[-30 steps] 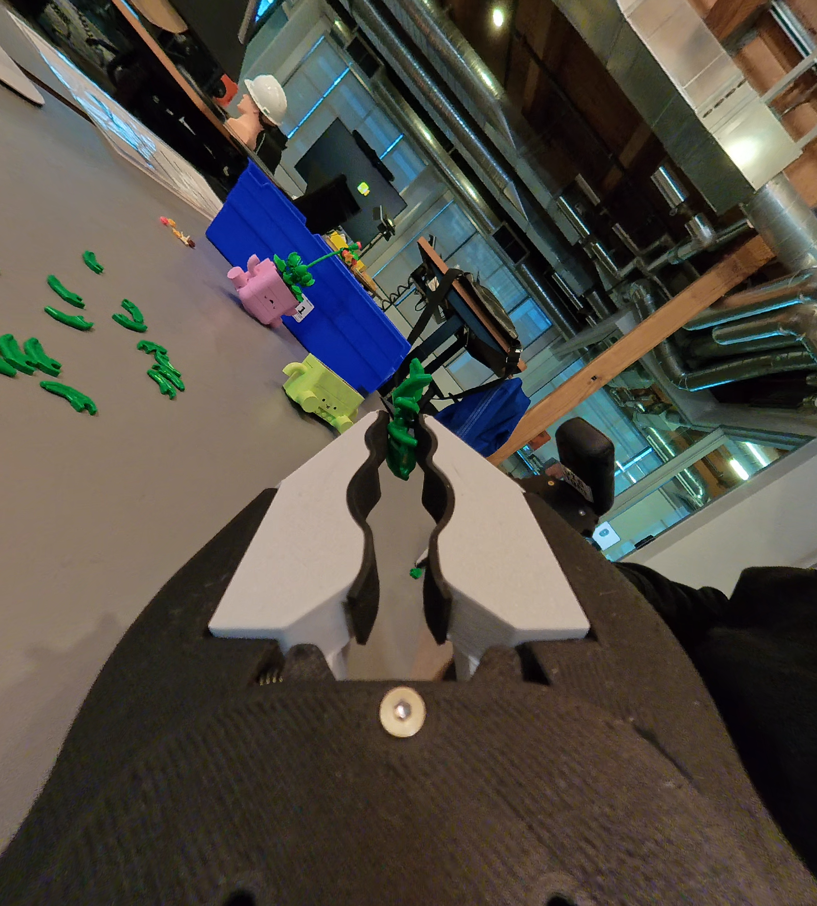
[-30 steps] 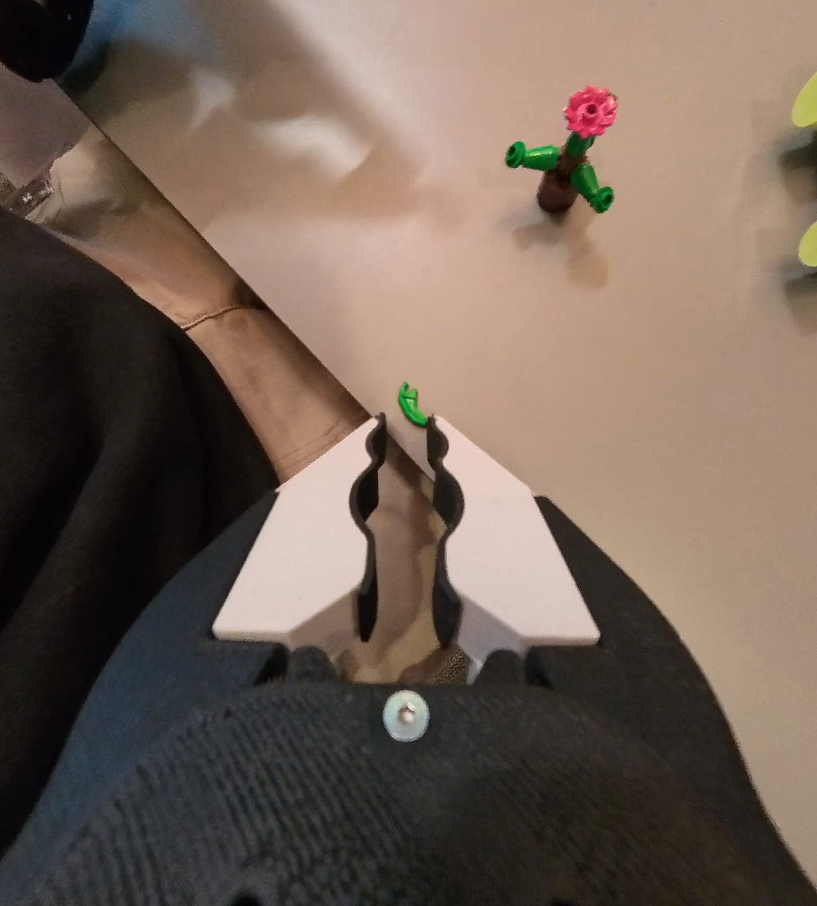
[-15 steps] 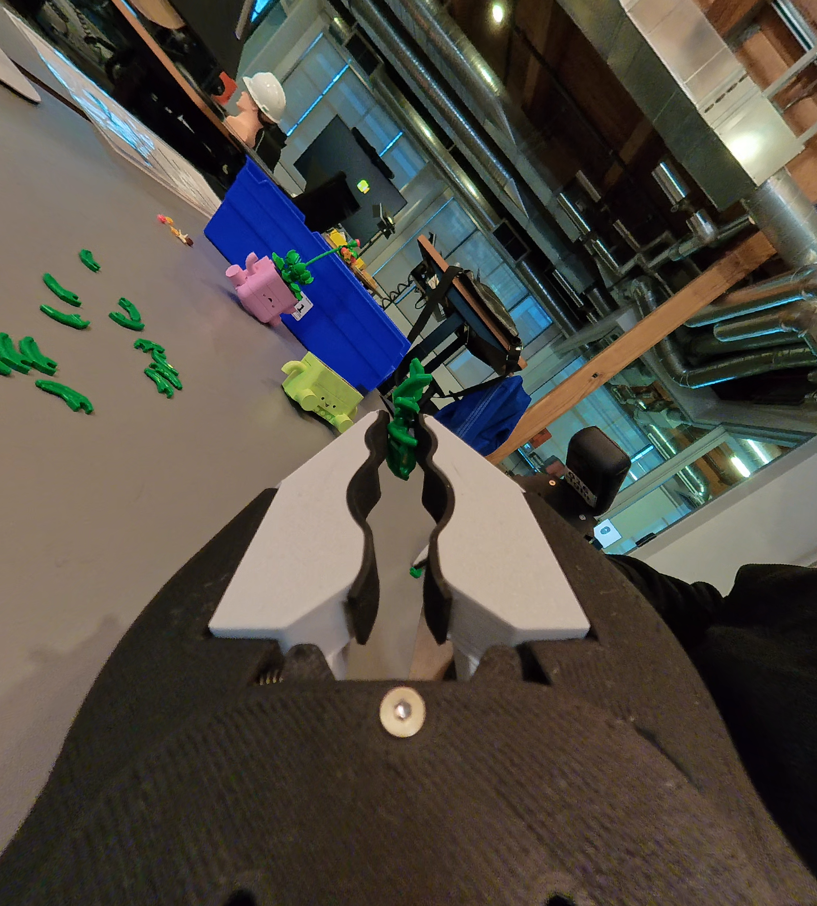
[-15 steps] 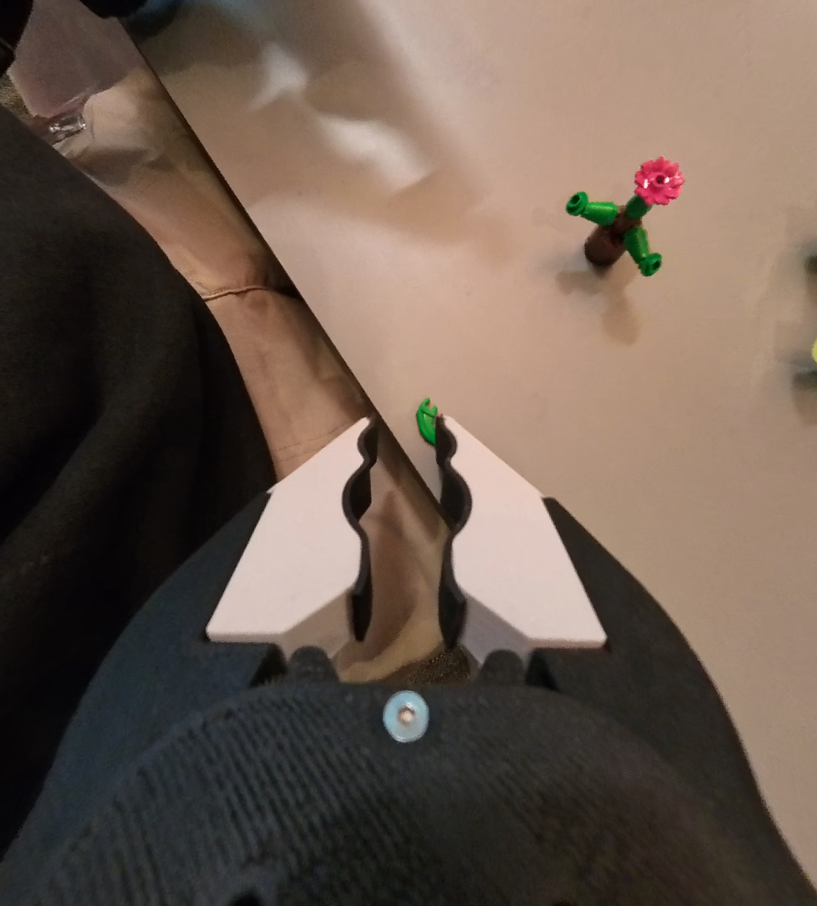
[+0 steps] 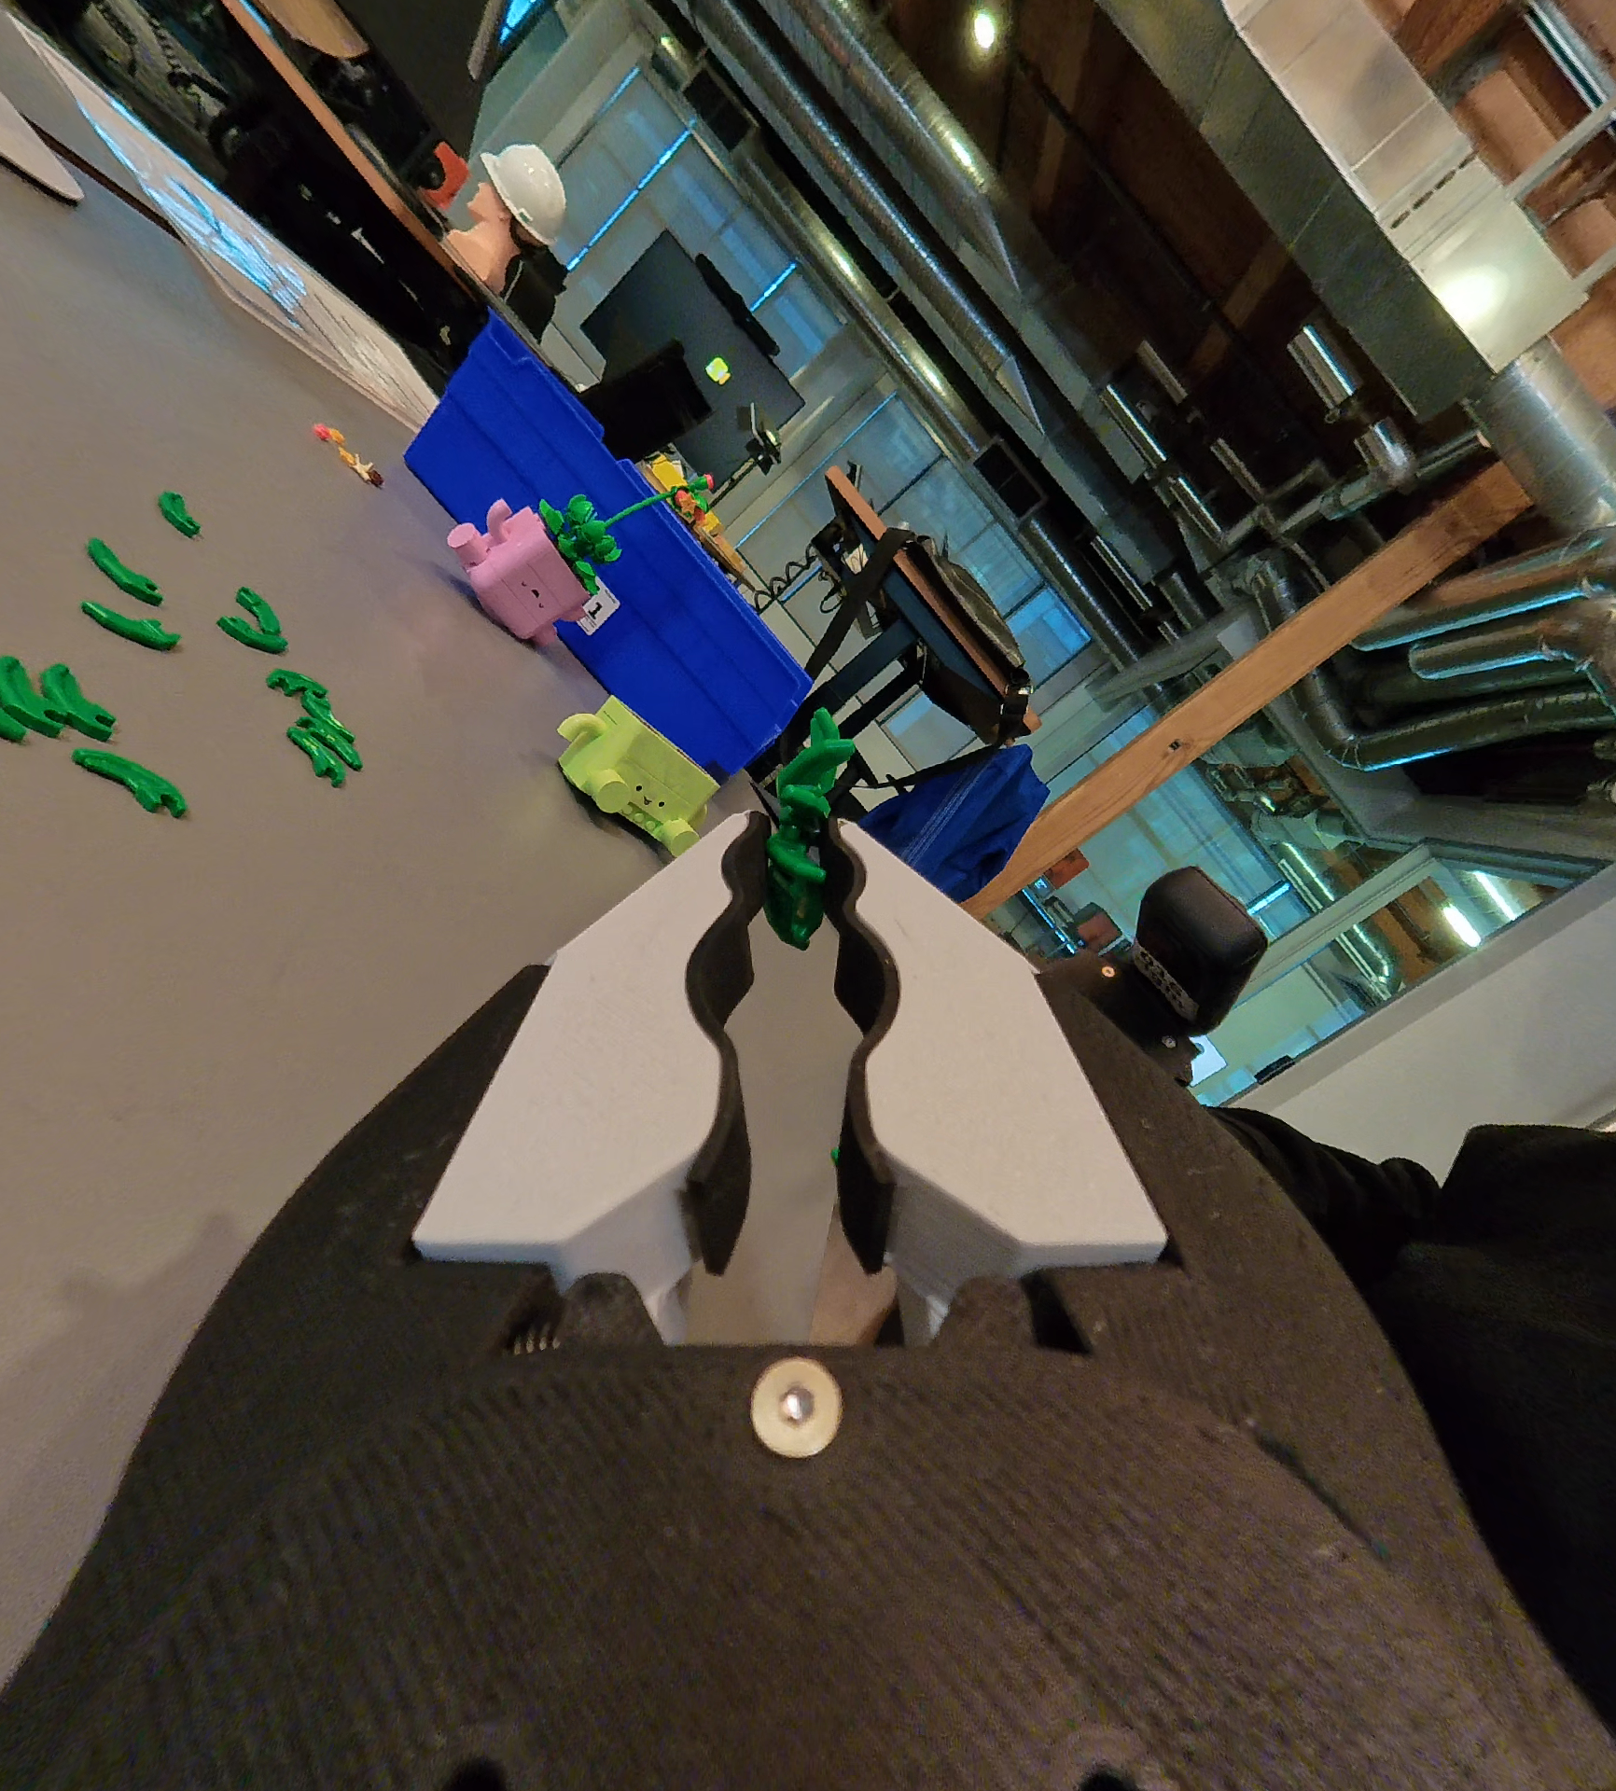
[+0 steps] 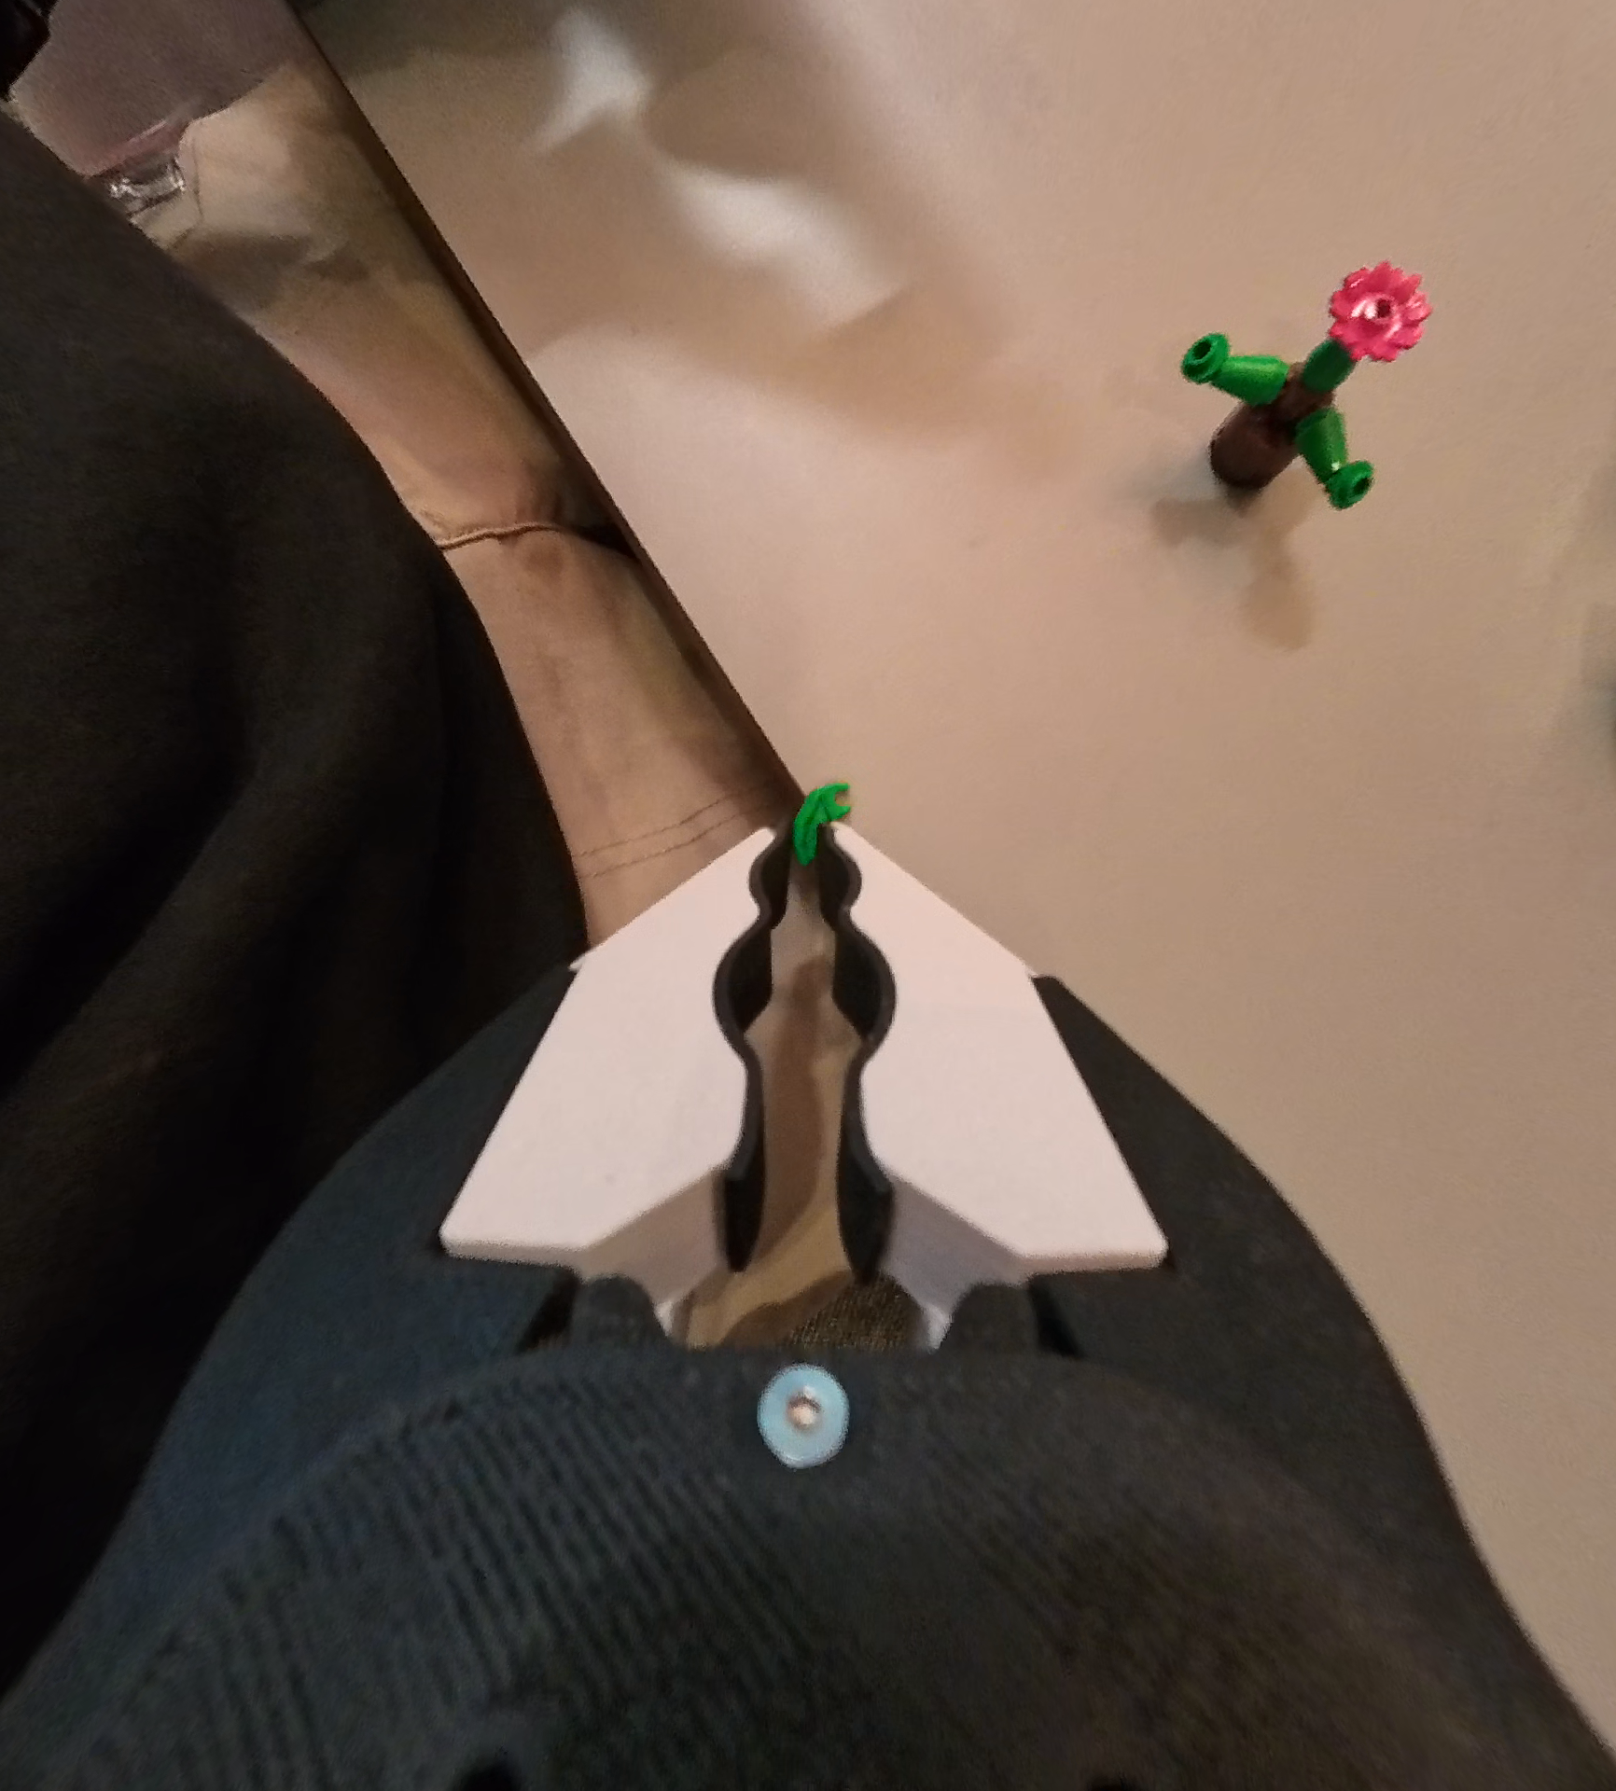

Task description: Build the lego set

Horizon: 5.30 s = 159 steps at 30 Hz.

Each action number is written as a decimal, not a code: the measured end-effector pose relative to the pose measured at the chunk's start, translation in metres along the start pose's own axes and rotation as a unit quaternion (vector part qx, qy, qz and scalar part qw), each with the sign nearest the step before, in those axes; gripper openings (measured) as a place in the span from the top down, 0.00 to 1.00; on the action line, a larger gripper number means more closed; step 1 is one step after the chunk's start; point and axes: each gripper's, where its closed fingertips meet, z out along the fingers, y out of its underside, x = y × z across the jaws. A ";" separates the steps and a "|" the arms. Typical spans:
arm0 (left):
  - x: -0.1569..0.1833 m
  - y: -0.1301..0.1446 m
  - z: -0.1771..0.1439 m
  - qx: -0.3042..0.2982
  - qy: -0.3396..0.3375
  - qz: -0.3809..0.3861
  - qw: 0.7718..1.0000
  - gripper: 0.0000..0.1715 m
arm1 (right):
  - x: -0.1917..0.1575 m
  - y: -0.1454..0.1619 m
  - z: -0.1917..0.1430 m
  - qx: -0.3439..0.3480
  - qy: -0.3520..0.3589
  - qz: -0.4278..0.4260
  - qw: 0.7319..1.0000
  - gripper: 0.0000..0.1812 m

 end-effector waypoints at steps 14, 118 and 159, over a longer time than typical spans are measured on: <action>-0.001 -0.001 -0.001 0.001 -0.001 0.000 1.000 0.95 | -0.007 -0.008 -0.001 0.021 -0.009 -0.015 1.000 0.99; 0.028 0.049 -0.017 -0.015 -0.006 -0.014 1.000 0.95 | 0.024 0.028 -0.026 0.081 0.277 -0.304 0.908 0.87; 0.023 0.065 -0.009 -0.031 0.001 -0.038 0.999 0.95 | 0.040 0.018 -0.026 0.153 0.069 0.083 0.982 1.00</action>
